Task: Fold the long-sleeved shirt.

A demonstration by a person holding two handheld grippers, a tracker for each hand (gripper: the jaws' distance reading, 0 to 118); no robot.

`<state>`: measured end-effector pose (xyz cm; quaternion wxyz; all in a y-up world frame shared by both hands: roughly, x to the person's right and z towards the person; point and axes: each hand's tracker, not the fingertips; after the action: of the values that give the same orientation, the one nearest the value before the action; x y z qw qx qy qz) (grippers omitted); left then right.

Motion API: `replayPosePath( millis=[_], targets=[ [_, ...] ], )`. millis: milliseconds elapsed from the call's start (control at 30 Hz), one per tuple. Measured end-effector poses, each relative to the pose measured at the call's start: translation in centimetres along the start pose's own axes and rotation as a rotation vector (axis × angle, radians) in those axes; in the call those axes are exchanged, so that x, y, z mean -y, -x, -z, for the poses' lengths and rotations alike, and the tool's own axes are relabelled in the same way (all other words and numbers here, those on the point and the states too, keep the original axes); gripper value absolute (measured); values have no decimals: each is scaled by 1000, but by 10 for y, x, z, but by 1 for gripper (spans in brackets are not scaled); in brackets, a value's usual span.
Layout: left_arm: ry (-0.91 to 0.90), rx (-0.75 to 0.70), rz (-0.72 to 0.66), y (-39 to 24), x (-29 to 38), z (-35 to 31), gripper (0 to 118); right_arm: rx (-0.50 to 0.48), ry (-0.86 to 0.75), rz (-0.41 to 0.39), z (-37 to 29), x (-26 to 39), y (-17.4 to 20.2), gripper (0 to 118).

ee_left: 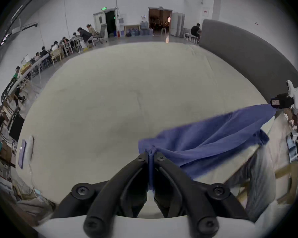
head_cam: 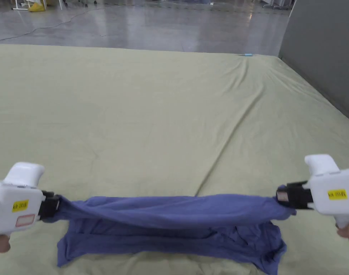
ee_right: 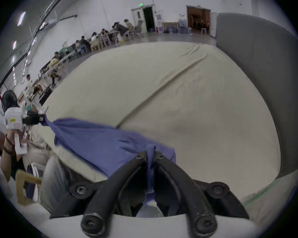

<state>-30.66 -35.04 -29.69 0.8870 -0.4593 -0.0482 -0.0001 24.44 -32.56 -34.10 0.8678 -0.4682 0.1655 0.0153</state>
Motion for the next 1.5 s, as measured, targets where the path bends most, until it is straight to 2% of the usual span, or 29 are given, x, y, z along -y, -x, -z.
replayPosePath(
  millis=[167, 267, 367, 400, 433, 467, 500, 533, 567, 667, 700, 733, 767, 800, 833, 933, 1000, 1033, 1133, 1167, 1200, 1233, 1267, 1300, 1400, 1500],
  targets=[
    [170, -12, 49, -6, 32, 32, 0, -3, 215, -64, 43, 44, -4, 1],
    [198, 0, 53, -13, 41, 55, 0, 65, 282, -100, 75, 61, -1, 1],
    [208, -22, 50, -16, 45, 67, 0, 68, 246, -50, 84, 60, -7, 1],
    [207, -18, 40, -16, 44, 68, 0, 62, 241, -24, 82, 56, -9, 6],
    [198, -16, 28, -15, 43, 66, 0, 57, 239, -14, 78, 56, -12, 18],
    [192, -15, 10, -13, 41, 60, 11, 68, 227, -19, 72, 55, -14, 40],
    [189, -12, -2, -12, 39, 54, 51, 112, 204, -42, 64, 53, -13, 81],
    [177, -5, -9, -8, 36, 45, 93, 139, 190, -59, 54, 50, -13, 100],
    [144, 21, -29, -5, 33, 33, 115, 139, 157, -64, 39, 45, -11, 102],
    [1, 89, -89, -1, 11, -8, 116, 137, -34, -46, 0, 18, 1, 102],
    [-26, 86, -103, -2, 2, -18, 113, 148, -83, -39, -10, 9, 8, 102],
    [-52, 71, -112, -4, -8, -27, 104, 161, -128, -30, -17, -2, 15, 94],
    [-100, 48, -109, -10, -15, -35, 79, 179, -183, -22, -20, -11, 25, 74],
    [-165, 25, -88, -15, -20, -41, 24, 203, -264, -25, -23, -16, 35, 20],
    [-206, -1, -58, -20, -22, -43, 0, 216, -319, -34, -23, -20, 43, 0],
    [-316, -142, -37, -31, -26, -37, 0, 252, -397, -3, -9, -25, 62, 0],
    [-316, -154, -21, -31, -29, -36, 0, 236, -390, 1, -2, -28, 67, 0],
    [-305, -136, -24, -29, -29, -36, 0, 228, -381, -2, 0, -31, 69, 0],
    [-288, 17, -153, -4, -34, -38, 0, 195, -358, -5, 5, -34, 66, 0],
    [-246, 82, -232, 22, -33, -23, 0, 172, -353, 1, 5, -34, 67, 0],
    [-213, 134, -283, 34, -32, -19, 15, 159, -349, 6, 5, -33, 67, 0],
    [-167, 186, -343, 49, -30, -10, 48, 144, -345, 11, 7, -34, 64, 0],
    [-121, 234, -399, 63, -26, 2, 86, 131, -336, 18, 7, -32, 64, 0],
    [-92, 263, -434, 74, -19, 13, 115, 113, -326, 25, 9, -30, 63, 0],
    [-7, 420, -563, 109, 7, 53, 117, 51, -277, 63, 19, -25, 60, 0],
    [81, 598, -710, 131, 35, 95, 117, 42, -254, 63, 27, -23, 61, 0]
  ],
)
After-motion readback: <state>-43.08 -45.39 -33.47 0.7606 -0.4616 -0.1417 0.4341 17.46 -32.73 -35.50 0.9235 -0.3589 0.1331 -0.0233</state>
